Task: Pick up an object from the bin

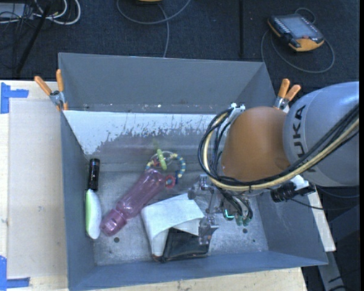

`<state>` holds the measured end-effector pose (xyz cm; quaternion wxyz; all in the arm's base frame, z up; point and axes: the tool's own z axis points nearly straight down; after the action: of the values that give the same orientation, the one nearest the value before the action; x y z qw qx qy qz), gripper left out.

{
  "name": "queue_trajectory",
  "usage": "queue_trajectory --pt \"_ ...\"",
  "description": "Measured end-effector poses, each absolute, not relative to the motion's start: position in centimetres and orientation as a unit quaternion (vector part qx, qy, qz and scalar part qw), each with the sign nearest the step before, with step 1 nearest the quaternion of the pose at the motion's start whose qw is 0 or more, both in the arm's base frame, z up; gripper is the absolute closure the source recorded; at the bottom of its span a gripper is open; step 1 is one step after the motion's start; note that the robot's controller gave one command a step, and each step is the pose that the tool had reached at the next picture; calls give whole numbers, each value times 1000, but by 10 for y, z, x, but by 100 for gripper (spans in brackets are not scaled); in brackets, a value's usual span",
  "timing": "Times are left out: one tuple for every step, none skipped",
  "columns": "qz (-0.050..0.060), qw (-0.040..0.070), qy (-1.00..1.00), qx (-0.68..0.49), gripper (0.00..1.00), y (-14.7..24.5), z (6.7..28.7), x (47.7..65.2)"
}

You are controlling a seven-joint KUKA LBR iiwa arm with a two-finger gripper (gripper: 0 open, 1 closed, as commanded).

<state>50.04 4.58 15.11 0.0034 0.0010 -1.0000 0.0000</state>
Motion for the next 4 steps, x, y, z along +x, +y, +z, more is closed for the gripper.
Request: queue_trajectory --pt "0 1 -1000 0 0 46 154 501" --pt "1 -20 -965 263 100 50 95 498" --pt "0 1 -965 261 0 47 82 486" --pt "-1 0 -966 260 100 47 82 486"
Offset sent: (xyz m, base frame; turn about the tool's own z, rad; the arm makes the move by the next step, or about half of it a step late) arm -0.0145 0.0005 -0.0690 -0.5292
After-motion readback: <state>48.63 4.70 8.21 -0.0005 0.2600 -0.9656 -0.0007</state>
